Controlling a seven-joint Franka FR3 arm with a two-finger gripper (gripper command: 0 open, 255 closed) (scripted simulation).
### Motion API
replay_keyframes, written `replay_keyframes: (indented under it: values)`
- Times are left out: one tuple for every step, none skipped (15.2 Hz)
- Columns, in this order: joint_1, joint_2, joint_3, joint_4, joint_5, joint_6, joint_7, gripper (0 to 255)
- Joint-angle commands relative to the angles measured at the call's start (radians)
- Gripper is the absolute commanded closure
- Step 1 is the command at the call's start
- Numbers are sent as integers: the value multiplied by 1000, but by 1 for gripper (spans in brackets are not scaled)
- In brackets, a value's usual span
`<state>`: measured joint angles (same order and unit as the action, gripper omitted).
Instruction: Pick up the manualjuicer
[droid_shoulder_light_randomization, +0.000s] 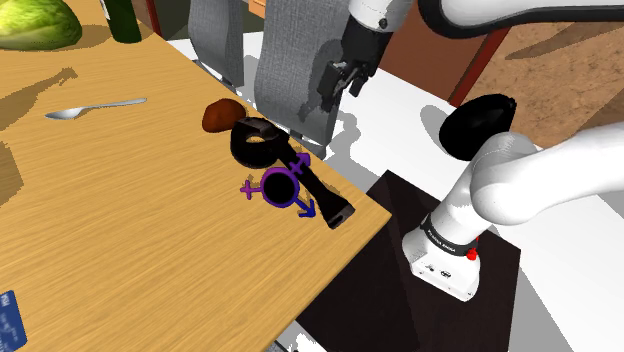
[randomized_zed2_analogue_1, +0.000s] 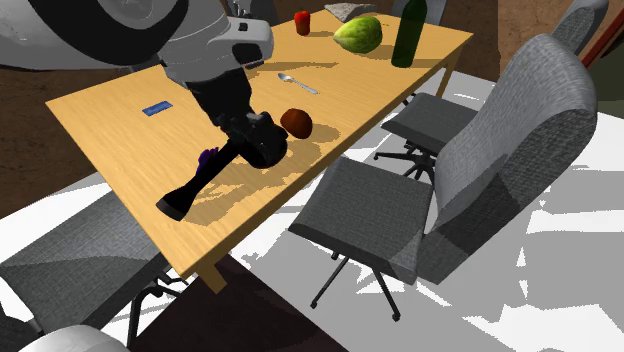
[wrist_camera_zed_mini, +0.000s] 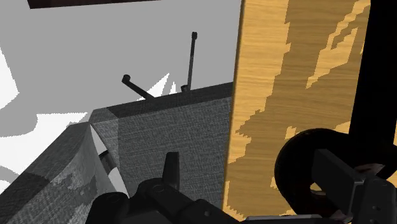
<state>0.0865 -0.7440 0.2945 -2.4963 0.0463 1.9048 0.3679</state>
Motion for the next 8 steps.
replay_keyframes:
  values:
    - [12, 21, 49, -9, 23, 54, 57, 0]
    - [16, 35, 73, -10, 31, 80, 84, 0]
    - [19, 50, 97, -10, 38, 107, 110, 0]
    - [21, 67, 122, -8, 44, 133, 138, 0]
    - [21, 85, 147, -5, 49, 160, 165, 0]
    - [20, 104, 173, -1, 51, 186, 193, 0]
    - [18, 125, 200, 5, 52, 212, 222, 0]
    - [15, 147, 227, 13, 51, 238, 252, 0]
